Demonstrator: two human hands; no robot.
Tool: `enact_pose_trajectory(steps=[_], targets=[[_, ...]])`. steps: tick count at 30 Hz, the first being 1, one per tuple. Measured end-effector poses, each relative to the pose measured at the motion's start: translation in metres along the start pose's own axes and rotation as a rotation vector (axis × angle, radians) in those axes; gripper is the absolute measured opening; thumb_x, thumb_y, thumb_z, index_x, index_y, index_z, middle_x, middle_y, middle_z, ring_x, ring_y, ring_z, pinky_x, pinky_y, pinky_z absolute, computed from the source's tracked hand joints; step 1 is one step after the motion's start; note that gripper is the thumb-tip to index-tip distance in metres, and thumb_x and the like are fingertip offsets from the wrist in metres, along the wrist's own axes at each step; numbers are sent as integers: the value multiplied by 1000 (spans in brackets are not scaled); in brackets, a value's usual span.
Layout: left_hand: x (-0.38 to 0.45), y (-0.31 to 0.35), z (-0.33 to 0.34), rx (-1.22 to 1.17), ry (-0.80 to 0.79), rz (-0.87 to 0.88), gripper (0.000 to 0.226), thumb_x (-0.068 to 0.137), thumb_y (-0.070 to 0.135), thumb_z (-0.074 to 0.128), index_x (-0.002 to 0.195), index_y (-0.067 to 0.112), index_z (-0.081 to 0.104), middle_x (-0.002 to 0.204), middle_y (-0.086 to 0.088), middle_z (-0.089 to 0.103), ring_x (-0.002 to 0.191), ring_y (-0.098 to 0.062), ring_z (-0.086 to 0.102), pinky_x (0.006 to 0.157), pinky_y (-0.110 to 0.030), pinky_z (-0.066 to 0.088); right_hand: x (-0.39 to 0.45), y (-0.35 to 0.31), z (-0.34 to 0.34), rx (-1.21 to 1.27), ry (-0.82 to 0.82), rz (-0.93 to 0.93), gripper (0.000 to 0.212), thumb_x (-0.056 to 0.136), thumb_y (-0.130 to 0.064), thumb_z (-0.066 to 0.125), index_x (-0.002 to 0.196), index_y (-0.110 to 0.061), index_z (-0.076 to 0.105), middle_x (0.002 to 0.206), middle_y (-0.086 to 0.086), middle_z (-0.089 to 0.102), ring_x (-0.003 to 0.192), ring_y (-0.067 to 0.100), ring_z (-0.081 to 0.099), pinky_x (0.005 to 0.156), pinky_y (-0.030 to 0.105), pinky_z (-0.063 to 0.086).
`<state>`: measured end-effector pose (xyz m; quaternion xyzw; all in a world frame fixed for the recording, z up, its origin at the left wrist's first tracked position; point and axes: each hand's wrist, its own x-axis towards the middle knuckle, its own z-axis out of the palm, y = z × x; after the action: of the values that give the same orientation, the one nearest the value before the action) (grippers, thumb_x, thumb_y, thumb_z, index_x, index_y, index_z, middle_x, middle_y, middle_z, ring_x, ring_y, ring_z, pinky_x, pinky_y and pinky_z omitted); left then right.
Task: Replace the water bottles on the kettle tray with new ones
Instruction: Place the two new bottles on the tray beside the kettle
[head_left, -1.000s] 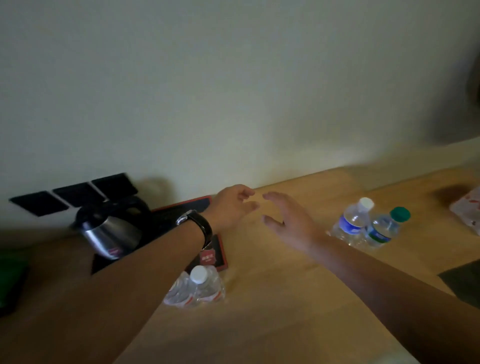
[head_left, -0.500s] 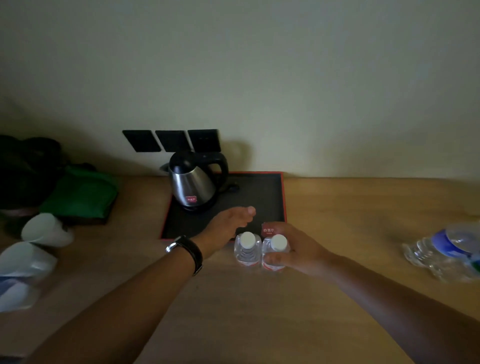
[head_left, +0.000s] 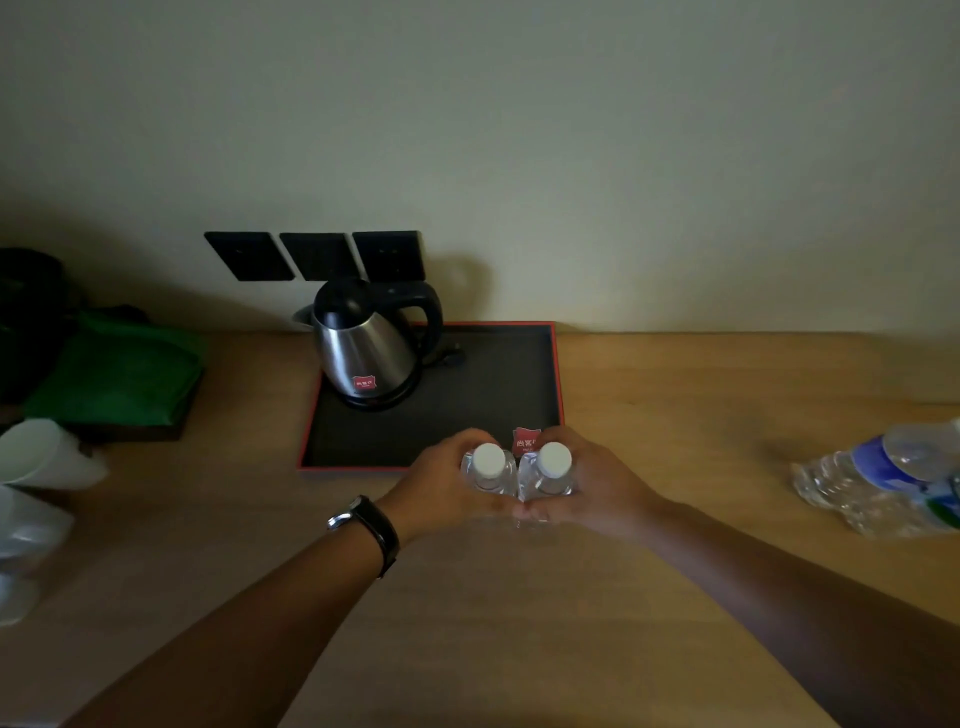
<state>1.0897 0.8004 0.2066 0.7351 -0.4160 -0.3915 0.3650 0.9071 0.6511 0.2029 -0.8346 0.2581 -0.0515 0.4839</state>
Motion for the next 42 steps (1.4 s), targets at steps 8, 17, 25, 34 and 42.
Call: enact_pose_trajectory(steps=[8, 17, 25, 34, 42], targets=[[32, 19, -17, -85, -2, -53, 37, 66, 49, 89, 98, 50, 70, 102, 18, 76, 95, 1, 72, 86, -35, 60, 32, -16, -29, 99, 33, 4, 54, 56, -68, 86, 99, -45, 63, 95, -21, 73, 87, -2, 71, 67, 16, 55], [101, 66, -60, -102, 21, -24, 38, 80, 41, 82, 111, 23, 70, 111, -1, 76, 105, -20, 72, 95, -50, 56, 106, -44, -80, 17, 119, -37, 49, 62, -65, 83, 96, -37, 63, 91, -19, 73, 83, -6, 67, 68, 22, 52], [189, 61, -80, 25, 152, 8, 38, 77, 40, 85, 110, 28, 71, 95, 14, 72, 89, -5, 67, 71, -23, 51, 184, -33, -100, -34, 187, -79, 38, 68, -26, 92, 97, -14, 72, 94, 5, 76, 93, 17, 72, 81, 46, 58], [222, 49, -67, -4, 308, 26, 38, 77, 36, 86, 107, 30, 63, 100, 13, 67, 94, -10, 63, 74, -22, 49, 209, -15, -101, 15, 214, -105, 39, 71, -15, 91, 106, -13, 74, 110, -4, 74, 103, 6, 67, 87, 31, 53], [210, 39, -55, -157, 428, -40, 73, 73, 37, 89, 131, 20, 48, 125, 1, 61, 112, -19, 60, 95, -40, 54, 202, 9, -78, 39, 433, 80, 81, 66, -38, 92, 131, -20, 46, 125, 7, 49, 109, 18, 56, 90, 32, 51]])
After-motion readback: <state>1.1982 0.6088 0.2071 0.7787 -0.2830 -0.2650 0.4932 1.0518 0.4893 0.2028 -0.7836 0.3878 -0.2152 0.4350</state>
